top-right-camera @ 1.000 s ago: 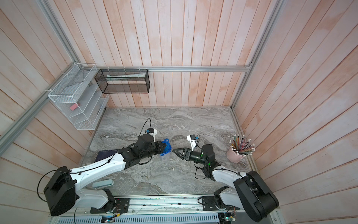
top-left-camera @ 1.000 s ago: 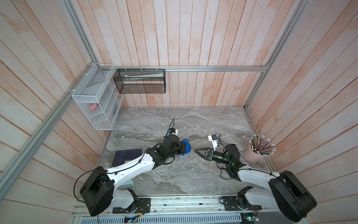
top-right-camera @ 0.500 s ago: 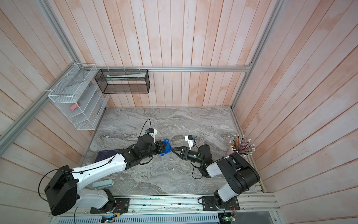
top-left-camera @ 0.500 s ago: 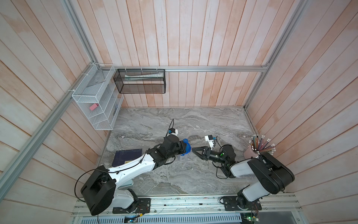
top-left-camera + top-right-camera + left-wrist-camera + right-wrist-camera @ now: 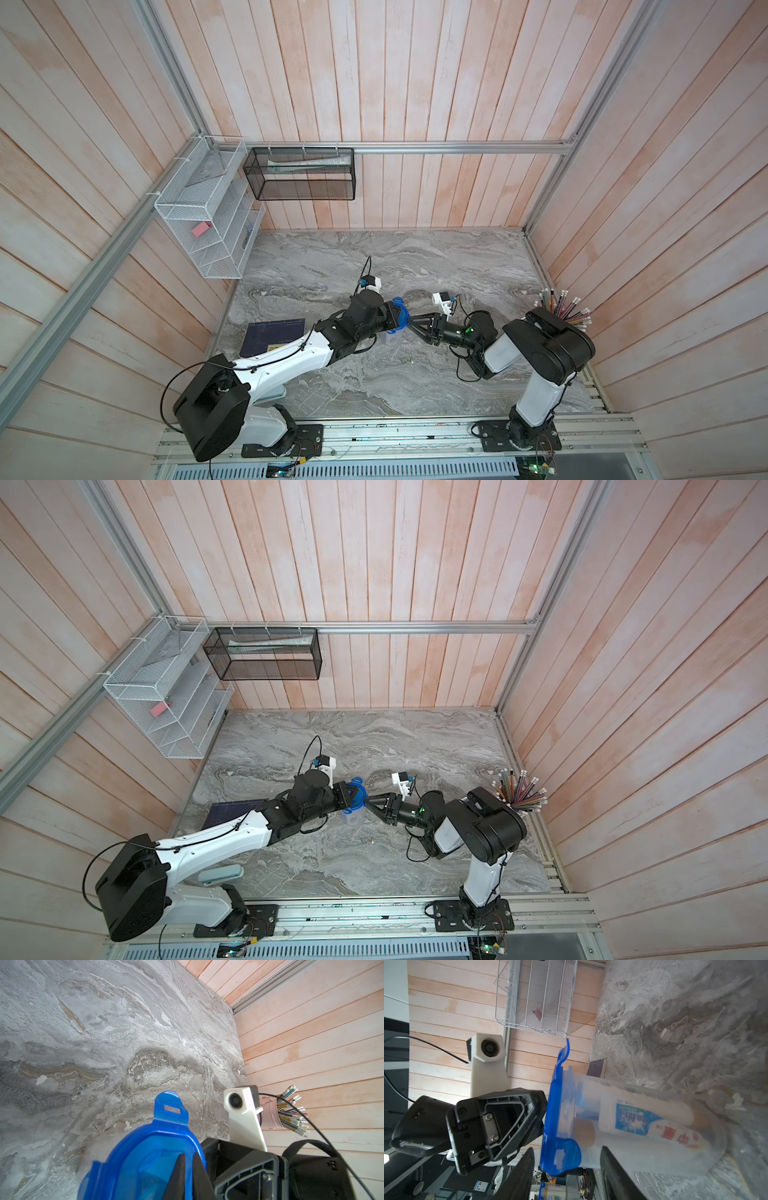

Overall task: Take out toiletry kits
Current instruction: Unfasten the latch on the container.

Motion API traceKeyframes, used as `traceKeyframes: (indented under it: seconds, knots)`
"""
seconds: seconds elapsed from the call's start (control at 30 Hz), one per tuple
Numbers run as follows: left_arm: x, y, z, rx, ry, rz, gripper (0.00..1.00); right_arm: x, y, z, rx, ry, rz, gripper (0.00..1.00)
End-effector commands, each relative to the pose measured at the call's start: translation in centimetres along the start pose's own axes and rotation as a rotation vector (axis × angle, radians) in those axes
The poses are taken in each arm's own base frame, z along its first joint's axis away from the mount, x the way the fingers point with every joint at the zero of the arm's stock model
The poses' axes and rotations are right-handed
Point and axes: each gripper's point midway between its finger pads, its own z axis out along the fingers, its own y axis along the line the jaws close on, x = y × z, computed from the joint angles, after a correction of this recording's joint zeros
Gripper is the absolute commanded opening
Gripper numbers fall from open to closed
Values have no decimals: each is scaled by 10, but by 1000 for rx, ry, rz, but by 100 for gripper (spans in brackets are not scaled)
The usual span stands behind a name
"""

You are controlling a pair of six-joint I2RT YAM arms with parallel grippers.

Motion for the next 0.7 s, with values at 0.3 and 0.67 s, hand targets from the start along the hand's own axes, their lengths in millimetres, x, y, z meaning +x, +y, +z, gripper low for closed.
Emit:
traceKeyframes:
  seconds: [0.3, 0.67]
  knots:
    - [54, 65, 8, -192, 161, -19, 12, 0, 43, 1, -148, 0, -91, 40]
    - [59, 72, 7, -200, 164, -29, 12, -1, 23, 1, 18, -5, -133, 18]
